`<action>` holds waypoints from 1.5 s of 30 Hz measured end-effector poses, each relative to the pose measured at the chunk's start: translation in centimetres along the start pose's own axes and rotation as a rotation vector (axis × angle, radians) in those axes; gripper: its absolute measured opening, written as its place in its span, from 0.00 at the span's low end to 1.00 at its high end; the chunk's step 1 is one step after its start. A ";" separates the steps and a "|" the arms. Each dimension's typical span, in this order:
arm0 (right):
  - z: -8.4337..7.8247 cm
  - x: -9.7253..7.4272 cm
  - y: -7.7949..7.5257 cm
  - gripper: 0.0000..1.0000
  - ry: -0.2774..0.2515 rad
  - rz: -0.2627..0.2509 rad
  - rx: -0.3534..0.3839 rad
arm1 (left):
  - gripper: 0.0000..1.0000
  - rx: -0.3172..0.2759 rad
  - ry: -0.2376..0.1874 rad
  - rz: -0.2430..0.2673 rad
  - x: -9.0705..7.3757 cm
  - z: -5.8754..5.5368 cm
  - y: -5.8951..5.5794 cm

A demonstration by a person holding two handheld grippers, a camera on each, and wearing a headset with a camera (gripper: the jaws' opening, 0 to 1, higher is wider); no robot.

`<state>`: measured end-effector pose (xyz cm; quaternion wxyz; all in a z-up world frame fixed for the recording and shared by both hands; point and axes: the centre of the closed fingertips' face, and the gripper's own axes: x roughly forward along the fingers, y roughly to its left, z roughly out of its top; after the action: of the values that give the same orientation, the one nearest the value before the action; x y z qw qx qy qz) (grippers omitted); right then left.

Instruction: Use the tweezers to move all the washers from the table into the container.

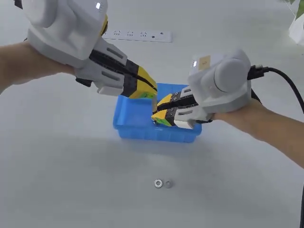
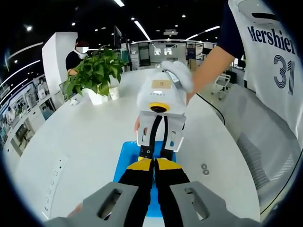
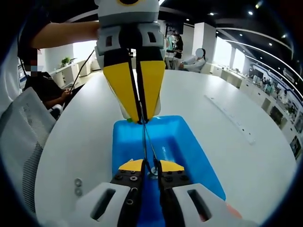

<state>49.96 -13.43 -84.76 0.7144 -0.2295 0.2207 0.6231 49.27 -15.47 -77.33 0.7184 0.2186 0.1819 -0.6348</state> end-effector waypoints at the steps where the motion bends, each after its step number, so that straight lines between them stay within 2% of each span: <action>1: 0.0 0.0 0.0 0.11 -0.001 -0.001 0.000 | 0.05 0.003 0.000 0.000 0.0 0.2 -0.1; 8: 0.8 -0.7 0.5 0.12 -0.023 0.005 -0.006 | 0.05 0.017 0.004 0.000 -0.6 0.9 -0.6; 12: 1.7 -1.3 0.7 0.12 -0.051 0.010 -0.002 | 0.05 0.025 0.000 0.008 -1.1 1.5 -0.7; 13: 2.0 -1.5 0.9 0.12 -0.066 0.015 -0.002 | 0.05 0.027 0.000 0.009 -1.4 2.0 -0.9; 16: 2.7 -2.0 1.3 0.12 -0.083 0.022 0.000 | 0.05 0.024 0.007 0.018 -1.8 2.2 -1.3; 20: 3.6 -2.6 2.3 0.12 -0.109 0.042 -0.008 | 0.05 0.039 0.002 0.024 -2.3 3.4 -2.6; 26: 4.5 -3.3 3.9 0.13 -0.119 0.069 -0.046 | 0.05 0.059 -0.015 0.025 -3.2 5.3 -4.1; 29: 4.8 -3.6 4.4 0.13 -0.114 0.060 -0.064 | 0.05 0.065 -0.008 0.027 -3.5 5.7 -4.7; 36: 5.4 -4.7 6.1 0.12 -0.118 0.076 -0.093 | 0.05 0.081 -0.005 0.030 -3.9 6.7 -6.6; 40: 5.2 -5.2 7.4 0.12 -0.105 0.094 -0.108 | 0.05 0.083 -0.006 0.029 -3.6 6.7 -7.1; 43: 5.0 -5.5 8.3 0.12 -0.100 0.109 -0.110 | 0.05 0.080 -0.010 0.023 -3.4 6.9 -8.4; 45: 4.7 -5.6 9.0 0.12 -0.095 0.124 -0.111 | 0.05 0.072 -0.013 0.023 -3.2 6.9 -8.7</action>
<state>40.45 -13.94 -78.11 0.6704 -0.2249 0.1653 0.6875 40.16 -17.43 -70.55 0.7185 0.2420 0.1517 -0.6342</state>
